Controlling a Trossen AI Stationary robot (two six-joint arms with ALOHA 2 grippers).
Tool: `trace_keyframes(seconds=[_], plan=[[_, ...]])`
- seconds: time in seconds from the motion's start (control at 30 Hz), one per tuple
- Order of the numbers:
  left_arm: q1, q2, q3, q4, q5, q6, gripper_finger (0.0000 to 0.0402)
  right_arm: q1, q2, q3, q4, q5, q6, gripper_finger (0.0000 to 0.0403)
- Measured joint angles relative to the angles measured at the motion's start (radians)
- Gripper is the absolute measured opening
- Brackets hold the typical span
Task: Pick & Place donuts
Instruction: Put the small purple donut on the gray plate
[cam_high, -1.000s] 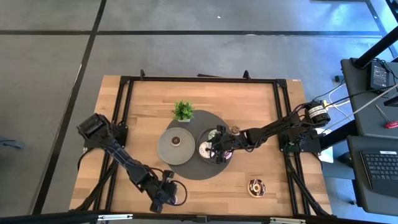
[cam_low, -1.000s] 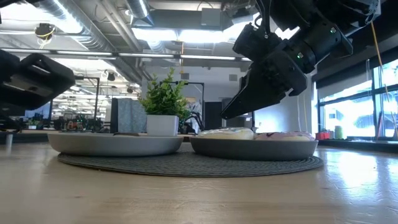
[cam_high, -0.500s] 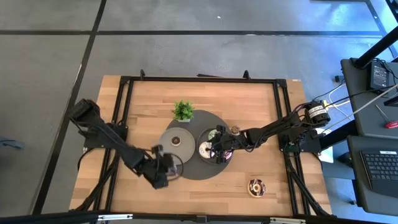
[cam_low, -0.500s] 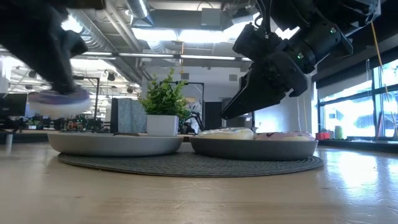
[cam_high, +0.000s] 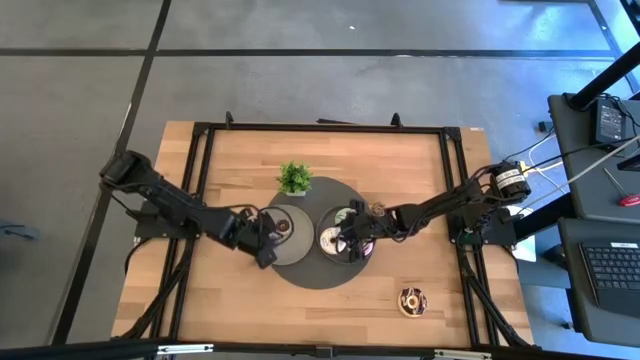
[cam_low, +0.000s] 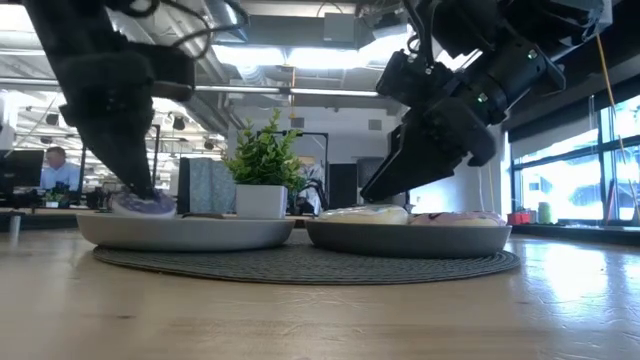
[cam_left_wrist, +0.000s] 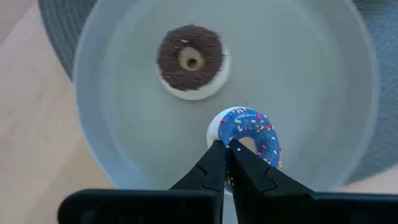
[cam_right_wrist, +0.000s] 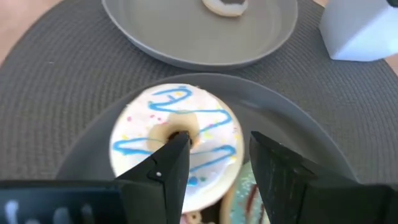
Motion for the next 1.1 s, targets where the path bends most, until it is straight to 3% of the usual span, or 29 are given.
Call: trace_keyframes(seconds=[0.4, 1.1], plan=[[0.08, -0.011, -0.015, 0.032, 0.033, 0.026, 0.0014, -0.011, 0.0, 0.0, -0.035, 0.0, 0.004, 0.0168], [0.08, 0.017, -0.015, 0.041, 0.05, 0.018, 0.0016, -0.011, 0.0, 0.0, -0.041, 0.0, 0.007, 0.0168]])
